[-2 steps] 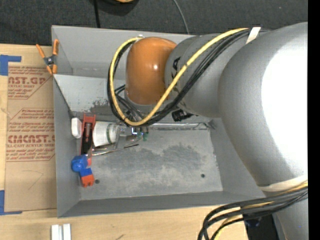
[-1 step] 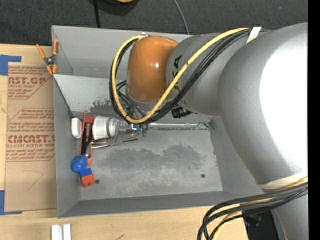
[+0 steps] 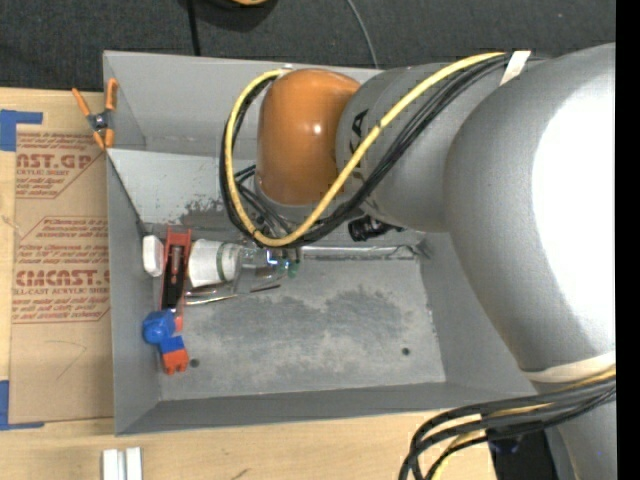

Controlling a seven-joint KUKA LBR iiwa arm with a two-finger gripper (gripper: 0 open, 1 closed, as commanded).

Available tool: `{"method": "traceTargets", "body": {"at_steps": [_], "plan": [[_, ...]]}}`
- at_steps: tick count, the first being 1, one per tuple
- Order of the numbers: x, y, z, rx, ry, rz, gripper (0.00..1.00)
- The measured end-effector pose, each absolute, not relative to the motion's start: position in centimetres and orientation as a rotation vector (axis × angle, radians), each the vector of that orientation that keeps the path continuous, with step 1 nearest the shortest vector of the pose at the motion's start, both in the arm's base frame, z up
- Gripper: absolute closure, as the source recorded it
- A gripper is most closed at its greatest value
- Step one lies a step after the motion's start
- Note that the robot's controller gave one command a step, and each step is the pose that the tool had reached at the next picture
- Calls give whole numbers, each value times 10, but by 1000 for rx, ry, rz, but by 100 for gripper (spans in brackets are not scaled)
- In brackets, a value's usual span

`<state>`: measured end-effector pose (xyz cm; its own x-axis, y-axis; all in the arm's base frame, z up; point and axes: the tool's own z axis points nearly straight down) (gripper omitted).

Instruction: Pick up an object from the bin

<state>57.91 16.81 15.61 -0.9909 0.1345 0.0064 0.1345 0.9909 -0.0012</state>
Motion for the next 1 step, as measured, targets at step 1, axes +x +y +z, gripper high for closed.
{"method": "traceTargets", "body": {"at_steps": [1], "plan": [[581, 153, 158, -67, -3174, -17, 100]]}}
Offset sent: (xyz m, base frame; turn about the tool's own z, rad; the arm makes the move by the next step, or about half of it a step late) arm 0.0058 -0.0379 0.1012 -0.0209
